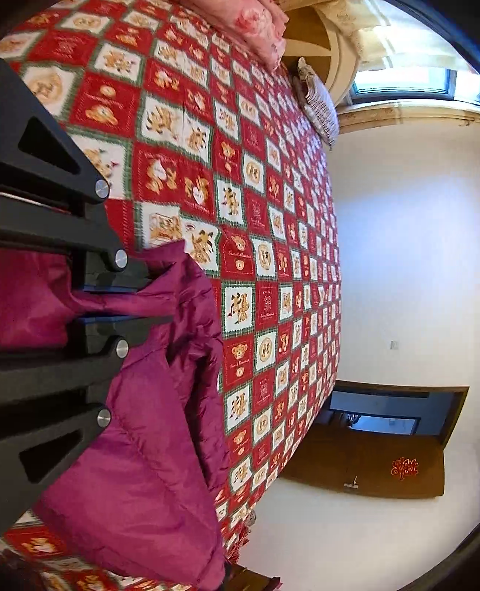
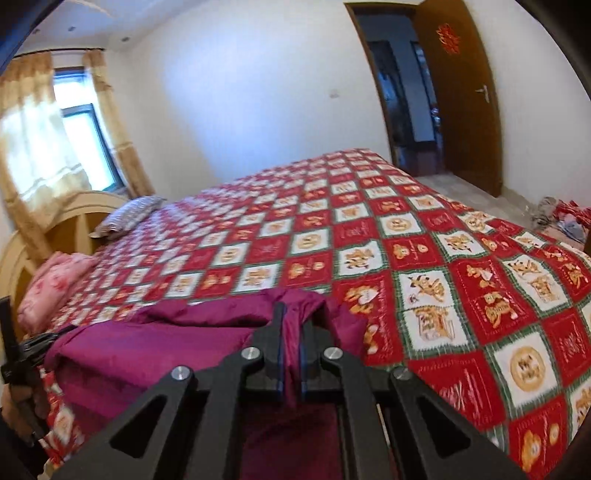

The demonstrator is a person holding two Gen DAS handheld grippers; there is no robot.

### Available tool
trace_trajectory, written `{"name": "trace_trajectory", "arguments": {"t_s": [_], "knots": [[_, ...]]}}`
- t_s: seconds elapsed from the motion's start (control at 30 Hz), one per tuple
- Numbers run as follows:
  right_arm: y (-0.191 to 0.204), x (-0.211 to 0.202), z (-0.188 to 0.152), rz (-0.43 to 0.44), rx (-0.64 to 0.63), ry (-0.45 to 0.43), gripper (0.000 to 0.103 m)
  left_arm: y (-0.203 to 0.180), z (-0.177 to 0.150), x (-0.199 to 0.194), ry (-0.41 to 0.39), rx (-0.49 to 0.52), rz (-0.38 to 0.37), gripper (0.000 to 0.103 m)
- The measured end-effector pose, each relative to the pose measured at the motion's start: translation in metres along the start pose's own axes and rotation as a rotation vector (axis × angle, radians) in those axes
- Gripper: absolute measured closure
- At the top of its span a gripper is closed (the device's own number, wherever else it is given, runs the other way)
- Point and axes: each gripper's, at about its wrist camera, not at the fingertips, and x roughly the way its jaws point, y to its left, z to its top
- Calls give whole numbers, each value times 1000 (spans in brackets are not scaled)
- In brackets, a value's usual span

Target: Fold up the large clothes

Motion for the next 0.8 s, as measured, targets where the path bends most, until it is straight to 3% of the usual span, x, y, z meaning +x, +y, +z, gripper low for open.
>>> {"name": "trace_trajectory", "arguments": {"t_s": [0.13,0.17,0.2,0.23,0.27,0.3,0.37,0.43,0.5,0.6,0.73,0.8], "knots": [[-8,26,0,-31,6,40,96,7,10,3,-31,-22,44,83],[-9,31,-1,-43,2,48,96,7,13,2,-48,-23,68,76],[-11,35,-2,-50,8,56,96,7,15,-2,-78,-21,127,53],[-13,41,-2,-54,16,61,96,8,18,-5,-108,-22,184,39],[-14,48,-1,-57,23,65,96,9,20,-9,-150,-26,238,13],[-15,54,0,-66,33,68,96,10,22,-13,-194,-31,282,6],[-16,65,4,-83,47,74,95,11,30,-17,-245,-40,374,6],[-16,75,10,-101,64,87,90,14,37,-13,-234,-52,422,6],[-13,77,16,-121,83,68,63,12,40,-14,-236,-53,451,6],[1,70,21,-164,43,13,44,5,36,-18,-243,-53,422,6],[35,62,19,-166,-59,-7,44,-13,31,-22,-252,-49,419,6],[60,63,14,-130,-124,13,44,-28,30,-13,-233,-30,362,6]]}}
